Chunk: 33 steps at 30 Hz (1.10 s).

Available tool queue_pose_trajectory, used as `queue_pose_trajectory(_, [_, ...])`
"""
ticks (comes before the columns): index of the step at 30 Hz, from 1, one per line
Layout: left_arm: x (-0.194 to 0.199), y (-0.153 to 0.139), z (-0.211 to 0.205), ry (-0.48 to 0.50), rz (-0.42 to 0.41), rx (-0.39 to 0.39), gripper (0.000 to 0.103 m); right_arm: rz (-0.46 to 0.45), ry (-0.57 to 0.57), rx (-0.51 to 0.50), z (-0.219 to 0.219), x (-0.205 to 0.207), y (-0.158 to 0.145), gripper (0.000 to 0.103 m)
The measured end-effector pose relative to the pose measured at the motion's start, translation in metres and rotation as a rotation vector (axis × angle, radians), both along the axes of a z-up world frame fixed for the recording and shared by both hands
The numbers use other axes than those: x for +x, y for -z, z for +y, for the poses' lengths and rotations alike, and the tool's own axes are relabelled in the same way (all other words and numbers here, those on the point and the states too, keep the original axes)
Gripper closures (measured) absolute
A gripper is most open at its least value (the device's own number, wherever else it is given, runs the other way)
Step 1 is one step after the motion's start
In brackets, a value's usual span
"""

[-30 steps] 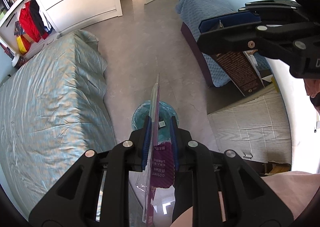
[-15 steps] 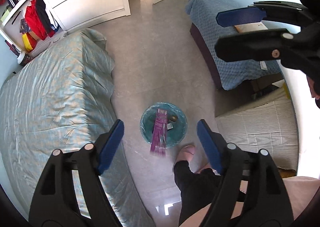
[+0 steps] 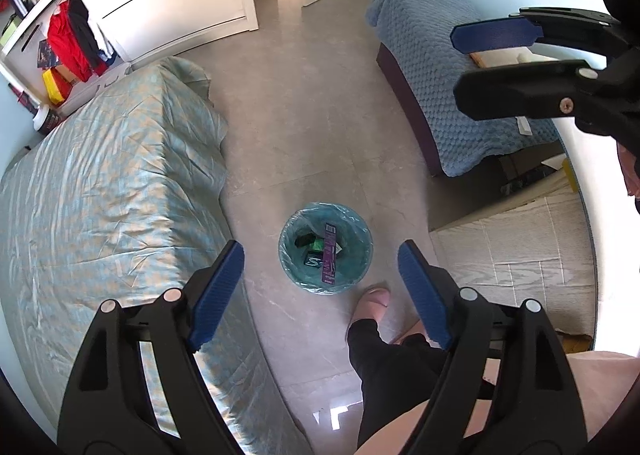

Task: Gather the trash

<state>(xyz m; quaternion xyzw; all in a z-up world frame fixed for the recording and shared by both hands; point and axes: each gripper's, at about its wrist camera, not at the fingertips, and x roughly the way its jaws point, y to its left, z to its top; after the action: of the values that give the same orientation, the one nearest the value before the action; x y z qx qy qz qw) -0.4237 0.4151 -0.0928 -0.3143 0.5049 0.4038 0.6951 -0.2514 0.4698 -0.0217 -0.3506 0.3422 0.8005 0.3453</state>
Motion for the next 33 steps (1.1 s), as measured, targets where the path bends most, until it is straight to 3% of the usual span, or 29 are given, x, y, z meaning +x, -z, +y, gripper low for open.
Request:
queue_pose_trajectory(10, [0.024,-0.015,-0.013,0.093,-0.004,0.049,0.020,-0.028,0.067,0.033,-0.017,0.024,-0.010,0.029])
queue_pose_trajectory(14, [0.034,-0.018,-0.017,0.128,-0.011,0.041,0.020,-0.033,0.104,0.042,-0.024,0.034,-0.012,0.017])
queue_pose_trajectory(16, [0.038,-0.019,-0.019,0.133,-0.008,0.043,0.015,-0.044,0.124,0.036,-0.027,0.038,-0.013,0.015])
queue_pose_trajectory(22, [0.046,-0.026,-0.020,0.131,-0.009,0.059,0.007,-0.046,0.154,0.006,-0.033,0.051,-0.011,0.014])
queue_pose_trajectory(33, [0.077,-0.037,-0.025,0.222,-0.015,0.058,0.007,-0.059,0.256,-0.008,-0.067,0.094,-0.021,0.013])
